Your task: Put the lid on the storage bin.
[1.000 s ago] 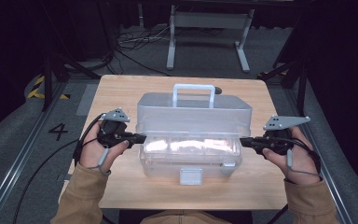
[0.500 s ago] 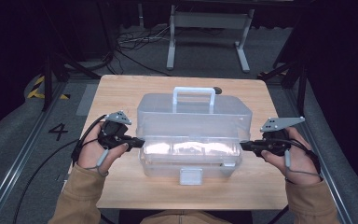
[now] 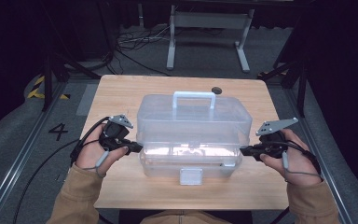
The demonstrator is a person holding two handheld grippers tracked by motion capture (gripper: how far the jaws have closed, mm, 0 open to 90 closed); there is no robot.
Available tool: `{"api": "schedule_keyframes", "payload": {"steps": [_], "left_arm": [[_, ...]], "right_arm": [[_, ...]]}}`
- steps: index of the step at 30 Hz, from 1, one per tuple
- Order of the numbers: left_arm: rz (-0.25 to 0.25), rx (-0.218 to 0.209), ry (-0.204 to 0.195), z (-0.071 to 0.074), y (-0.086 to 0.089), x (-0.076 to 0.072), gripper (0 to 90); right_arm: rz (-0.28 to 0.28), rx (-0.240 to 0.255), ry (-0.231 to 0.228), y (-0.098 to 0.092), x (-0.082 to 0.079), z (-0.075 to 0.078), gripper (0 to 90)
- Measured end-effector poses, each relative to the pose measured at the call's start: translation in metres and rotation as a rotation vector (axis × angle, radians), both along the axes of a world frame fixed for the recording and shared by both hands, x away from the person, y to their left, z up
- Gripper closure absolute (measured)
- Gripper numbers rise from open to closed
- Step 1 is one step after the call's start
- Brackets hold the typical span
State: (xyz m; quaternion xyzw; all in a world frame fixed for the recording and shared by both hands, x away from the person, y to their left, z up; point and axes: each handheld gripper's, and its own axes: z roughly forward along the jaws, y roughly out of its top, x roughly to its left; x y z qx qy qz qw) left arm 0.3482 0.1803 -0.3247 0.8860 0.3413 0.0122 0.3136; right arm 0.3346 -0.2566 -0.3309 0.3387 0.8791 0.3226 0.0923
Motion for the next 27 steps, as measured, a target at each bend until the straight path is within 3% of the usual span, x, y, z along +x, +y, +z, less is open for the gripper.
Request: {"api": "schedule_keyframes", "payload": {"steps": [27], "left_arm": [[-0.048, 0.098, 0.068, -0.0085, -0.0051, 0.0004, 87.5]], "right_arm": [[0.014, -0.092, 0.071, 0.0021, -0.0001, -0.0085, 88.2]]}}
